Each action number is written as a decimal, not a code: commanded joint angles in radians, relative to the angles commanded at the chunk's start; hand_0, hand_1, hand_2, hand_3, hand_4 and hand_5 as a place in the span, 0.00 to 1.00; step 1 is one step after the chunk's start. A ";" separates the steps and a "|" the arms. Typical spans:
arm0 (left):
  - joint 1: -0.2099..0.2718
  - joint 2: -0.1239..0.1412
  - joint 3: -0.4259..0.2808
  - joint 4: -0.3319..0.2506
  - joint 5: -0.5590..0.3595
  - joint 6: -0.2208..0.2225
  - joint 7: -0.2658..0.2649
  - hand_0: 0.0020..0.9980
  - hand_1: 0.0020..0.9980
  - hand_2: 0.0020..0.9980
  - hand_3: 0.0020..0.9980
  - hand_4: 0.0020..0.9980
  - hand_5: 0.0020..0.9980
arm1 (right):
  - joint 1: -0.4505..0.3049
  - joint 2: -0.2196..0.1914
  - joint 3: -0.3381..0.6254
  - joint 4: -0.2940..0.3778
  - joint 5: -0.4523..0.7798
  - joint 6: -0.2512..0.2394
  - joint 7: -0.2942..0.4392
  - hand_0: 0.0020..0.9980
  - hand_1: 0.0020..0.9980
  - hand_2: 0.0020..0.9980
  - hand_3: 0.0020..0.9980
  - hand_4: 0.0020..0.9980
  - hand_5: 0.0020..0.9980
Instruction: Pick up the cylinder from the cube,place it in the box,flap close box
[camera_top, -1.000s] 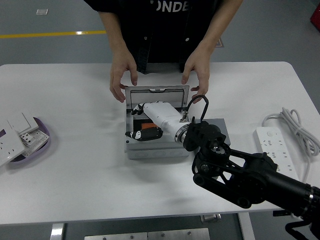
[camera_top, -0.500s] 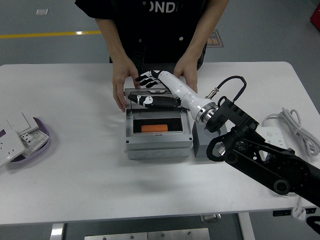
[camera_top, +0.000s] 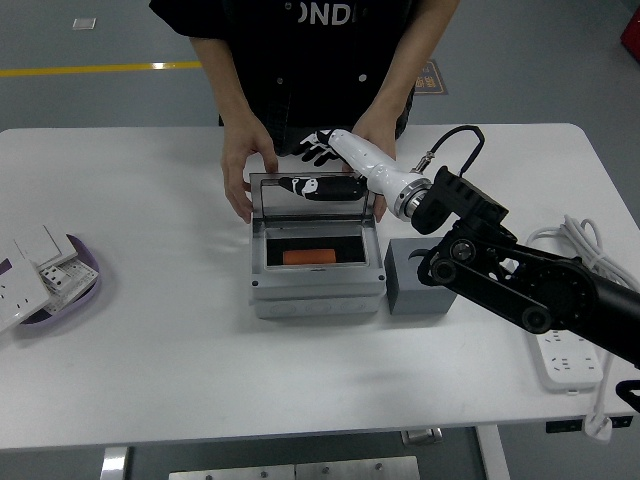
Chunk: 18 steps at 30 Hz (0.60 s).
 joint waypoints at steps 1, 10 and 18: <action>0.000 0.000 0.000 0.000 0.000 0.000 0.000 0.59 0.63 0.63 0.64 0.70 0.22 | -0.001 -0.005 -0.002 0.005 -0.003 0.002 -0.001 0.77 0.67 0.68 0.69 0.83 0.56; 0.001 -0.002 -0.014 0.000 0.010 0.000 0.000 0.59 0.63 0.63 0.64 0.70 0.21 | -0.062 -0.098 -0.013 0.184 -0.047 0.009 -0.038 0.76 0.66 0.67 0.68 0.81 0.54; 0.004 -0.005 -0.026 0.000 0.018 0.000 -0.001 0.59 0.63 0.63 0.64 0.70 0.22 | -0.165 -0.148 -0.023 0.339 -0.011 -0.007 -0.042 0.72 0.66 0.67 0.68 0.79 0.53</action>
